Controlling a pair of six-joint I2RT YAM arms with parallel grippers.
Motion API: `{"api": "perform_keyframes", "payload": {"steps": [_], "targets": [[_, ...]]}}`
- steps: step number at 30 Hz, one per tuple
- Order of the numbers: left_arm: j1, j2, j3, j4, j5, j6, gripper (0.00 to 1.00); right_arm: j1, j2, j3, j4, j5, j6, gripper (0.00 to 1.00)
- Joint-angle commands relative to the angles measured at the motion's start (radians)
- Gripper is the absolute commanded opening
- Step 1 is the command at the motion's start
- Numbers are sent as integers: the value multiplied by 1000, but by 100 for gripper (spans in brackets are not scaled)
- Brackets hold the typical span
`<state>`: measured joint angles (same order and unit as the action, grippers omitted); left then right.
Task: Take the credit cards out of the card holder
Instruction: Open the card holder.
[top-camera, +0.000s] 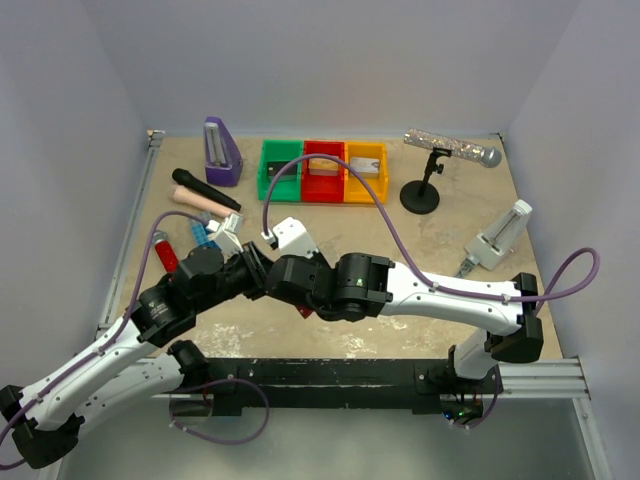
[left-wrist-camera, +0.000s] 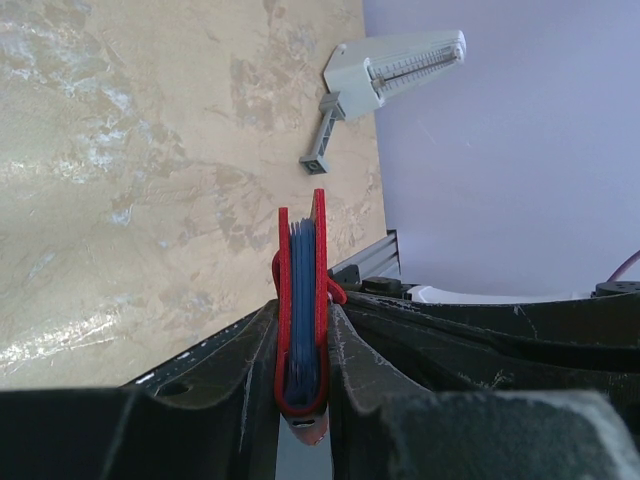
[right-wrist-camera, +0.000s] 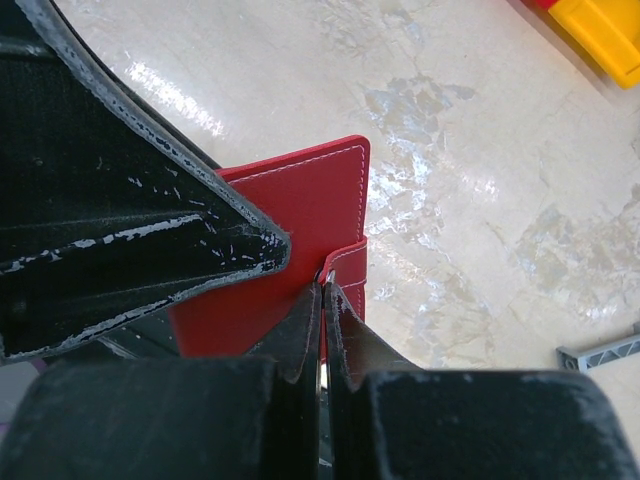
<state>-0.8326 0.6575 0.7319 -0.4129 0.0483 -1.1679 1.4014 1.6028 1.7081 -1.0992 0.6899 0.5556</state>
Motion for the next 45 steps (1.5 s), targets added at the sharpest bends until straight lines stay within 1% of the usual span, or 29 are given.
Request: {"api": "perform_keyframes", "payload": {"steps": [1, 17, 23, 24, 29, 31, 32, 34, 36, 37, 38, 39, 41, 42, 43, 45], "targets": [[-13, -41, 29, 68, 73, -19, 0, -35, -30, -5, -99, 108, 10, 0], [-13, -55, 31, 19, 36, -1, 0, -61, -52, -16, -123, 115, 29, 0], [-13, -55, 24, 11, 24, 10, 0, -61, -112, -53, -68, 100, 15, 0], [-13, -56, 24, 10, 15, 16, 0, -61, -139, -59, -58, 88, 14, 2], [-11, -55, 0, 71, -22, 108, 0, -61, -237, -84, -21, 46, -2, 30], [-10, -49, -15, 94, -44, 151, 0, -61, -288, -117, 51, -4, -38, 39], [-10, -50, -25, 126, -42, 196, 0, -61, -319, -154, 117, -44, -80, 44], [-10, -55, -80, 254, 17, 302, 0, -61, -391, -275, 284, -186, -173, 51], [-8, -82, -170, 466, 85, 388, 0, -61, -472, -404, 472, -304, -216, 52], [-3, -102, -216, 577, 102, 392, 0, -64, -510, -438, 527, -346, -201, 52], [1, -122, -265, 671, 119, 389, 0, -70, -546, -462, 562, -404, -191, 52], [12, -142, -294, 724, 131, 393, 0, -85, -570, -479, 590, -488, -184, 51], [33, -180, -331, 744, 122, 384, 0, -87, -613, -528, 657, -556, -186, 50], [53, -190, -344, 758, 140, 384, 0, -87, -636, -553, 695, -608, -184, 50], [78, -193, -357, 802, 195, 387, 0, -88, -652, -573, 717, -631, -186, 50], [134, -173, -376, 917, 341, 364, 0, -93, -661, -581, 707, -653, -189, 49]]}}
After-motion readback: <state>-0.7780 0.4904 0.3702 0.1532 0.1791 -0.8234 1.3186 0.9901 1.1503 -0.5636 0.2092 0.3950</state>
